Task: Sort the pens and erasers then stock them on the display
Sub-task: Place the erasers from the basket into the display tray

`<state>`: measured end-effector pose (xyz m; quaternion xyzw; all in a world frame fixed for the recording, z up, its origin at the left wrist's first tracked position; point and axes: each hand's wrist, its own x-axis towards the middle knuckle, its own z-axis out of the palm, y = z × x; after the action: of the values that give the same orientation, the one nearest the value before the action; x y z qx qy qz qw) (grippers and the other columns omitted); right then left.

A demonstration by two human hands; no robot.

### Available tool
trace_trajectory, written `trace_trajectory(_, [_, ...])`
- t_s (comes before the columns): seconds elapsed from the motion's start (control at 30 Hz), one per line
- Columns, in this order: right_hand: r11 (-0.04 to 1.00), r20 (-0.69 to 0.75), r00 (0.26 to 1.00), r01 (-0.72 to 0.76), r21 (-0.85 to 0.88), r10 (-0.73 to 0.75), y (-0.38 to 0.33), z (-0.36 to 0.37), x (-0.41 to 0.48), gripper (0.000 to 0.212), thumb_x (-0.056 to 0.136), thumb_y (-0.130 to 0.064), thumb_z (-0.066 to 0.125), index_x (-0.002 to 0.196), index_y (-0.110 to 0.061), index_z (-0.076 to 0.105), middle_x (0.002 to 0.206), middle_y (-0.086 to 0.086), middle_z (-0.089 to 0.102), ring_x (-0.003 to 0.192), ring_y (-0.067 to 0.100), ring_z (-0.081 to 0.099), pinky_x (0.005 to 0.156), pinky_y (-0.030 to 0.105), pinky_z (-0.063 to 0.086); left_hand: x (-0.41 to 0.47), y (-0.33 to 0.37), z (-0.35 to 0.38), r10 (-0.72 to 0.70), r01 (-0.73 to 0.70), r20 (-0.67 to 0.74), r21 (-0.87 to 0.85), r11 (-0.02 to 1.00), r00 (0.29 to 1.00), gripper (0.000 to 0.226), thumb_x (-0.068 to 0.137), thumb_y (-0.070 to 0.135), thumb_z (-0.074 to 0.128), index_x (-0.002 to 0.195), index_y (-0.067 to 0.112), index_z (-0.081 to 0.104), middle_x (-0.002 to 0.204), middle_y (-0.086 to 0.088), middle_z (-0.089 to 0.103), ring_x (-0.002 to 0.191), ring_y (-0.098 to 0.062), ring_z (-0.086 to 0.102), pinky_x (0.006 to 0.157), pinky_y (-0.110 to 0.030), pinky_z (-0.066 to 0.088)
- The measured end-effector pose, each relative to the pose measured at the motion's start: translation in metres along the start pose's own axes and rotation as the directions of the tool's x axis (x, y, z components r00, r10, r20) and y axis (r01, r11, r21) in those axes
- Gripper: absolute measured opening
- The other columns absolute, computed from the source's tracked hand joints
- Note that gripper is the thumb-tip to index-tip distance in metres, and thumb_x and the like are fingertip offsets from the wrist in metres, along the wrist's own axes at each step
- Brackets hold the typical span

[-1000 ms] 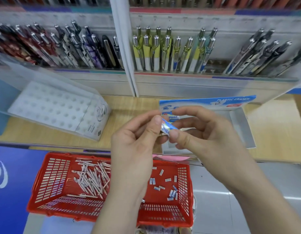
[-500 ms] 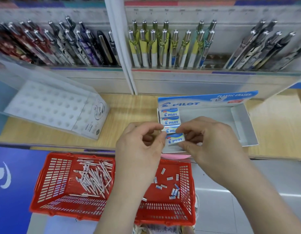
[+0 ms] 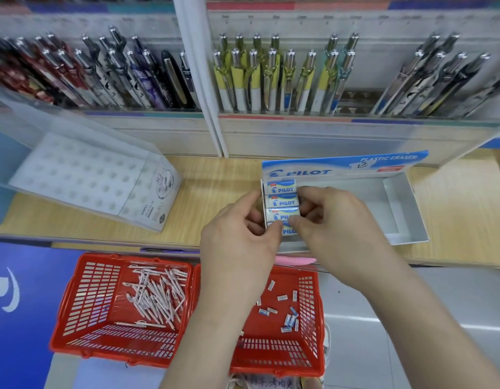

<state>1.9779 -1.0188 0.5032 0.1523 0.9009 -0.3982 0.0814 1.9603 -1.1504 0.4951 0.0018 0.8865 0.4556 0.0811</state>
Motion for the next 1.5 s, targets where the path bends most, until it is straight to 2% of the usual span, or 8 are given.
trace_trajectory(0.23, [0.998, 0.062, 0.998, 0.019, 0.058, -0.023, -0.002, -0.004, 0.005, 0.023, 0.086, -0.009, 0.058, 0.104, -0.021, 0.067, 0.079, -0.009, 0.065, 0.076, 0.015, 0.062, 0.075, 0.036, 0.053, 0.0, 0.001, -0.001, 0.029, -0.031, 0.03, 0.044, 0.999, 0.999, 0.03, 0.075, 0.027, 0.072, 0.103, 0.036, 0.065, 0.07, 0.003, 0.058, 0.061, -0.012, 0.056, 0.064, -0.04, 0.052])
trace_trajectory(0.37, [0.996, 0.072, 0.994, 0.081, -0.044, -0.078, -0.001, -0.013, 0.0, 0.014, 0.088, -0.013, 0.055, 0.083, -0.024, 0.062, 0.073, -0.008, 0.062, 0.074, 0.016, 0.061, 0.065, 0.027, 0.046, -0.002, 0.002, -0.004, 0.039, -0.039, -0.009, 0.015, 0.999, 0.999, 0.027, 0.082, 0.027, 0.067, 0.108, 0.031, 0.067, 0.075, 0.005, 0.063, 0.068, -0.011, 0.059, 0.072, -0.038, 0.052])
trace_trajectory(0.47, [0.991, -0.101, 0.986, 0.127, -0.051, -0.132, 0.001, -0.023, -0.009, 0.024, 0.088, -0.015, 0.057, 0.108, -0.024, 0.066, 0.079, -0.013, 0.065, 0.078, 0.01, 0.062, 0.073, 0.028, 0.047, -0.009, -0.005, -0.017, 0.041, -0.05, -0.126, -0.071, 0.996, 0.991, 0.015, 0.086, 0.029, 0.06, 0.097, 0.031, 0.07, 0.078, 0.011, 0.067, 0.072, -0.007, 0.062, 0.076, -0.035, 0.053])
trace_trajectory(0.57, [0.965, -0.191, 0.956, 0.244, 0.102, -0.221, 0.001, -0.03, -0.031, 0.024, 0.086, -0.015, 0.059, 0.102, -0.031, 0.067, 0.076, -0.012, 0.066, 0.073, 0.005, 0.063, 0.07, 0.021, 0.05, -0.023, -0.025, -0.035, 0.009, -0.042, -0.208, -0.152, 0.988, 0.978, 0.02, 0.086, 0.02, 0.058, 0.087, 0.037, 0.069, 0.076, 0.016, 0.069, 0.07, -0.005, 0.065, 0.074, -0.03, 0.055])
trace_trajectory(0.77, [0.925, -0.048, 0.926, 0.377, 0.041, -0.375, 0.016, 0.015, -0.089, 0.02, 0.083, -0.021, 0.059, 0.097, -0.032, 0.066, 0.081, -0.026, 0.064, 0.076, -0.001, 0.062, 0.067, 0.011, 0.045, -0.061, -0.104, -0.052, -0.026, 0.001, -0.194, -0.13, 0.992, 0.981, 0.027, 0.082, 0.013, 0.057, 0.08, 0.037, 0.069, 0.069, 0.019, 0.067, 0.065, 0.0, 0.061, 0.069, -0.022, 0.047])
trace_trajectory(0.97, [0.982, 0.122, 0.983, 0.154, -0.113, -0.14, 0.109, 0.141, -0.108, 0.021, 0.082, -0.009, 0.065, 0.094, -0.025, 0.07, 0.081, -0.021, 0.063, 0.075, 0.001, 0.059, 0.067, 0.016, 0.047, -0.095, -0.247, -0.031, -0.138, 0.13, 0.071, 0.107, 0.986, 0.988, 0.035, 0.084, 0.001, 0.056, 0.083, 0.034, 0.068, 0.082, 0.018, 0.067, 0.075, 0.004, 0.059, 0.077, -0.017, 0.046])
trace_trajectory(1.2, [0.972, 0.07, 0.984, -0.152, -0.18, 0.166, 0.271, 0.315, -0.091, 0.027, 0.079, -0.003, 0.061, 0.1, -0.018, 0.07, 0.08, -0.006, 0.064, 0.07, 0.013, 0.059, 0.074, 0.027, 0.048, -0.101, -0.417, 0.068, -0.183, 0.023, 0.379, 0.389, 0.921, 0.907, 0.025, 0.087, 0.009, 0.055, 0.096, 0.025, 0.072, 0.099, 0.01, 0.071, 0.09, -0.011, 0.065, 0.081, -0.02, 0.045])
trace_trajectory(1.5, [0.918, 0.287, 0.911, -0.189, -0.349, 0.297, 0.443, 0.454, -0.043, 0.063, 0.081, -0.003, 0.054, 0.14, -0.02, 0.042, 0.131, 0.019, 0.052, 0.118, 0.034, 0.053, 0.096, 0.03, 0.04, -0.073, -0.562, 0.23, -0.12, -0.159, 0.532, 0.449, 0.879, 0.838, 0.033, 0.082, 0.009, 0.055, 0.11, 0.022, 0.068, 0.112, -0.003, 0.069, 0.106, -0.024, 0.062, 0.092, -0.033, 0.047])
